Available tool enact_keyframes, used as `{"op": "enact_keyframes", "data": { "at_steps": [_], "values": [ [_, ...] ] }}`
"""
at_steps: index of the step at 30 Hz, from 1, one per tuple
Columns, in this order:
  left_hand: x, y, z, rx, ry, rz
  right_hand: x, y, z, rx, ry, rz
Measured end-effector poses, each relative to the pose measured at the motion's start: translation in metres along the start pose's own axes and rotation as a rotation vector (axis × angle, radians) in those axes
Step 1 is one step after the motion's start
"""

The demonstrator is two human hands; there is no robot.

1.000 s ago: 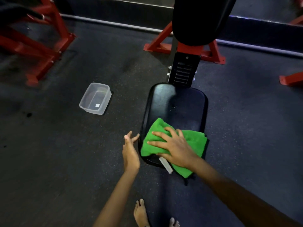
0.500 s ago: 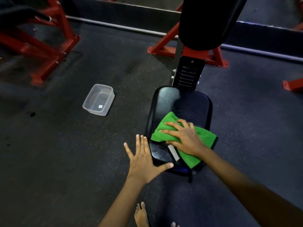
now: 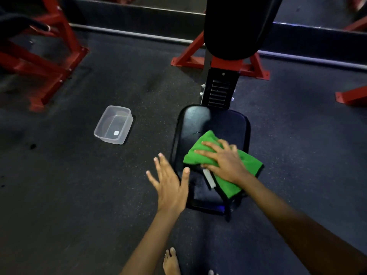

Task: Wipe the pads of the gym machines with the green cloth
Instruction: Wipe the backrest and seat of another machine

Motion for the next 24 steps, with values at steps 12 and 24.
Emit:
{"op": "enact_keyframes", "data": {
  "at_steps": [12,24],
  "values": [
    [0.038,-0.024,0.02,0.268,-0.098,-0.014,-0.006,-0.034,-0.032,0.225,0.016,-0.05],
    [0.045,-0.028,0.025,0.312,0.024,0.177,-0.009,-0.023,-0.04,0.292,-0.063,0.011]
  ]
}}
Point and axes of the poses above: each hand's wrist, its own z-axis towards the middle knuckle, its own x-axis out of the palm, y = z × x, the point moved 4 cm from there along z, towards the middle knuckle, and after that the axes turned 12 degrees about -y, right-handed, at the moved point
